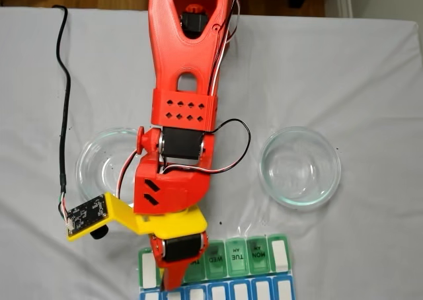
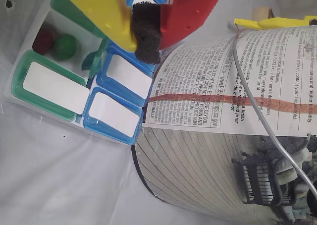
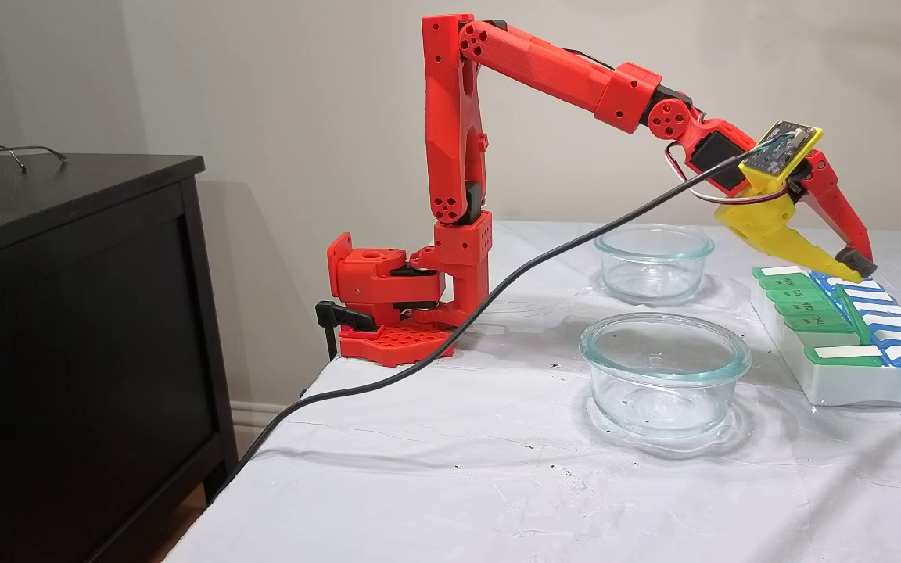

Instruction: Sort medicines into box.

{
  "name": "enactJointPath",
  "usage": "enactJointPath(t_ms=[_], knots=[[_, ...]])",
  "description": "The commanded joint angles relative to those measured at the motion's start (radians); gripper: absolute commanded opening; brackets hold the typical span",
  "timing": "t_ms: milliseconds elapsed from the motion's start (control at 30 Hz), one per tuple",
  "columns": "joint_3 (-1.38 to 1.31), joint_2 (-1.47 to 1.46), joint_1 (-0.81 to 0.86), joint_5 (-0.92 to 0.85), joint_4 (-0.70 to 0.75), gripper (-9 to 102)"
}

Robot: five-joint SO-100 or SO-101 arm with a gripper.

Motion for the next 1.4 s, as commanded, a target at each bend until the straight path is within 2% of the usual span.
enactJointPath(t_ms=[0,267,633,1367], knots=[[-0.049,0.012,0.0,-0.032,-0.006,0],[-0.058,-0.044,-0.012,-0.071,0.043,0],[-0.137,-0.11,-0.008,-0.101,0.201,0],[-0.172,-0.193,-0.017,-0.114,0.318,0]])
